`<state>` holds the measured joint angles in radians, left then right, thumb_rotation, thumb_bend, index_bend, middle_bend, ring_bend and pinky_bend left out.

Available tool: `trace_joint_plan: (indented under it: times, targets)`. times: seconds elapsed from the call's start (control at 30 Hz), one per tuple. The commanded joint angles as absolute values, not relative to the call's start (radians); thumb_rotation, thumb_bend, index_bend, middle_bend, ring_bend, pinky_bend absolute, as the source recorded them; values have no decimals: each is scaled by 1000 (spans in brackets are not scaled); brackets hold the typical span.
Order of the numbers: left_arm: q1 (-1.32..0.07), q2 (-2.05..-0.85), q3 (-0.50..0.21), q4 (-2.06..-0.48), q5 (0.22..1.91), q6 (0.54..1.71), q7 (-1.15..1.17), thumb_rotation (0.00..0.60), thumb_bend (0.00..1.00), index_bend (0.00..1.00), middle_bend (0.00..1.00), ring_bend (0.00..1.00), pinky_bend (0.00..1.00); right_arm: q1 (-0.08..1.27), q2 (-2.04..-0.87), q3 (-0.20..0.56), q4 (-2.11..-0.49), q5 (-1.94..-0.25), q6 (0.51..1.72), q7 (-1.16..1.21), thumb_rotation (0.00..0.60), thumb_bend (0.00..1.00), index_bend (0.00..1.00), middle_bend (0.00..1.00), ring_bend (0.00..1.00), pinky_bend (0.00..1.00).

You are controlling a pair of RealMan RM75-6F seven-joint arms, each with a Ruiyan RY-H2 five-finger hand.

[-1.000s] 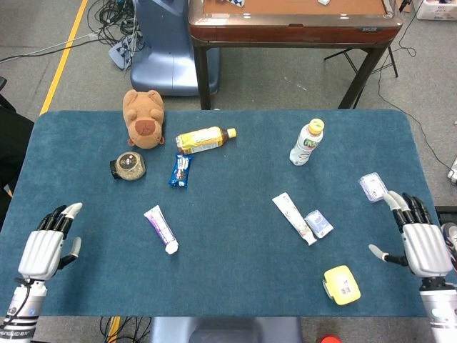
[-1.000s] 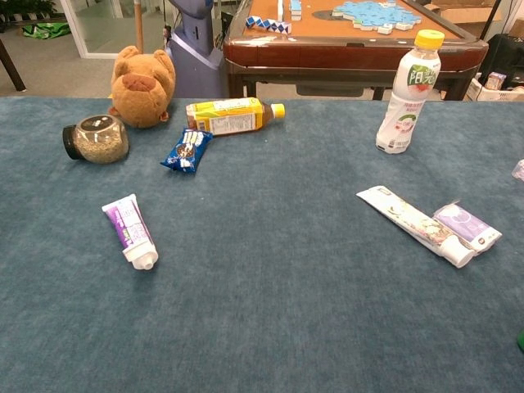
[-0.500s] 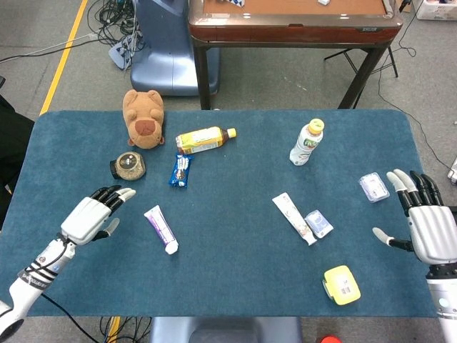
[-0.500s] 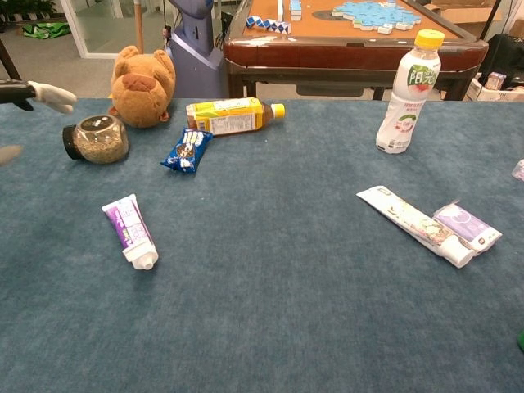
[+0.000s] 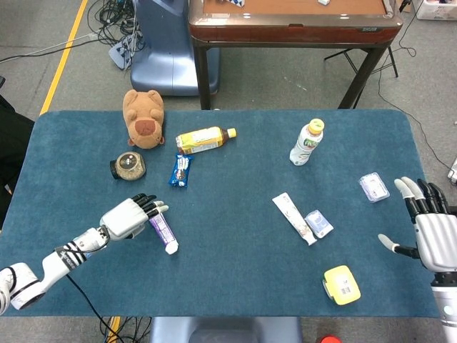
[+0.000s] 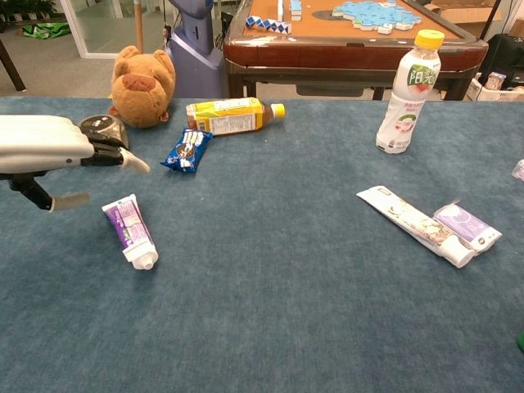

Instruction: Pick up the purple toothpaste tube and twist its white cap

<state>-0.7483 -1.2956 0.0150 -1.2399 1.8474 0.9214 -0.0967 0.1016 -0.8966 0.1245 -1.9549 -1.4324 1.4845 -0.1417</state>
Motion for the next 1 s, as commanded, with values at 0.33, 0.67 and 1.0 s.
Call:
trace_joint_plan:
  times: [0.33, 0.67, 1.0]
  targets:
    - [-823, -1329, 56, -1228, 1817, 808, -18, 600, 444, 146, 143, 95, 139, 82, -902, 116, -1940, -1430, 1505, -123, 600, 55, 0, 97, 0, 0]
    - [-836, -1344, 74, -1224, 1775, 793, 7, 600, 437, 148, 143, 94, 139, 75, -905, 114, -1939, -1428, 1512, -121, 600, 55, 0, 97, 0, 0]
    - [-835, -1344, 105, -1233, 1764, 812, -2, 600, 437, 205, 153, 94, 139, 67, -907, 112, -1945, -1439, 1525, -121, 600, 55, 0, 97, 0, 0]
